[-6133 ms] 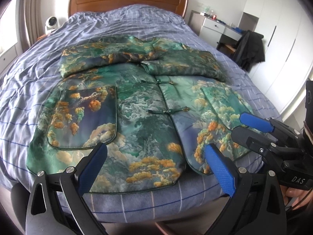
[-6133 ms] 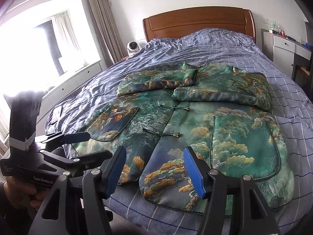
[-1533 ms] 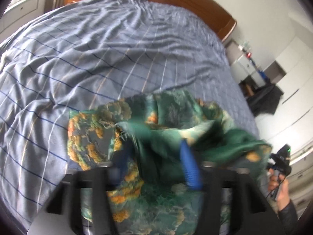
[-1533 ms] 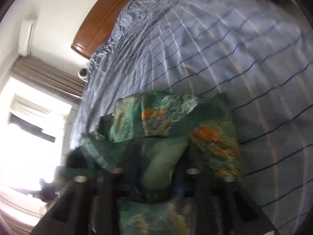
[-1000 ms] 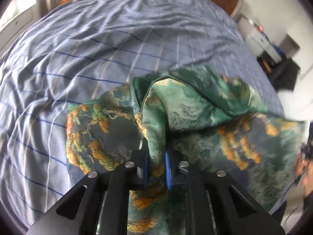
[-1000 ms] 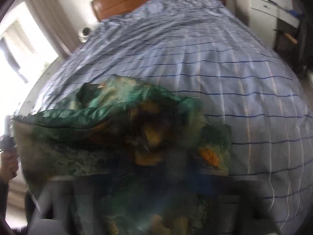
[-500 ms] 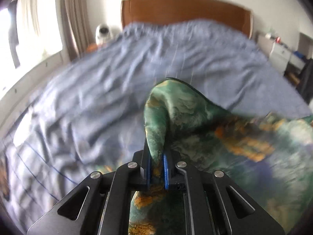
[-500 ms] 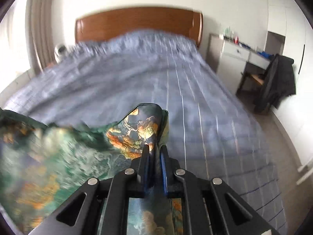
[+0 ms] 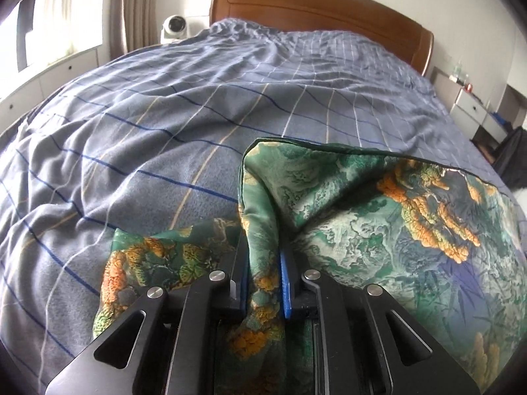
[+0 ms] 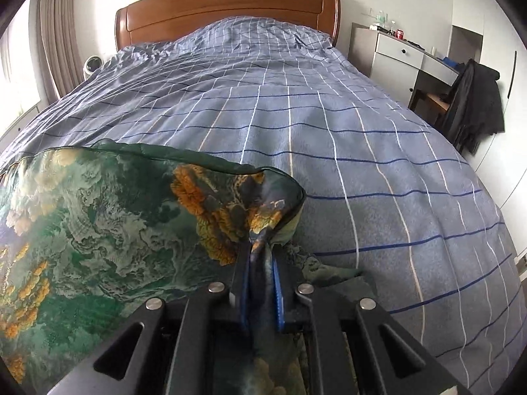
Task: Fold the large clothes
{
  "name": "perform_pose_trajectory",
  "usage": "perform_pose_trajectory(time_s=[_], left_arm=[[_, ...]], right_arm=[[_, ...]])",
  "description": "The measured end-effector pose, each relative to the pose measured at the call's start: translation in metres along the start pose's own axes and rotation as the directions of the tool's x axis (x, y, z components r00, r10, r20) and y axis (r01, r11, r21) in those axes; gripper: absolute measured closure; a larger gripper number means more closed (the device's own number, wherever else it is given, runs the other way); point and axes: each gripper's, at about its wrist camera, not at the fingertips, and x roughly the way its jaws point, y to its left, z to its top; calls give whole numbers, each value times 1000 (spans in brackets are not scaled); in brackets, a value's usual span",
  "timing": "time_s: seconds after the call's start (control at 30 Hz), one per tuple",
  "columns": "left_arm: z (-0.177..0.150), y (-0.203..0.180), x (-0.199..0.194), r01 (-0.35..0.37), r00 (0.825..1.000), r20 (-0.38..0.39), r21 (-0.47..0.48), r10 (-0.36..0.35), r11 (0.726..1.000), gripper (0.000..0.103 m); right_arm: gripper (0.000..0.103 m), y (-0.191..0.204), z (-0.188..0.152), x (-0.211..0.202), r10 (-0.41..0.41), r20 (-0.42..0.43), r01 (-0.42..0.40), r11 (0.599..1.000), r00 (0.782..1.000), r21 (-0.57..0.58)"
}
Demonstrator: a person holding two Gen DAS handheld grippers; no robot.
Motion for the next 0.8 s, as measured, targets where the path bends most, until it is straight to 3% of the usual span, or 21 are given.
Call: perform_pose_trajectory(time_s=[0.47,0.57,0.63,0.77,0.8], left_arm=[[-2,3,1,26,1000,15,-18,-25,1000,86],[-1,4,-4,29,999,20,-29,-29,999,81],[-2,4,-10,7,1000,29,-33,-6,999,74],[6,-1,-21,-70,998,-1,-19,70,997,19],[9,0,-24,-72,997,-7,-22,72,997,14]], right_arm=[[86,-7,-2,5,40,19,-41,998,999,43],[84,-10,-3,4,45,24,-46,997,999,56],[82,-13,-3,3,44,28,-46,997,999,66],[79,-20,0,2,71,12,-72,993,997,93],[78,-22,1,2,83,3,-83,991,997,105]])
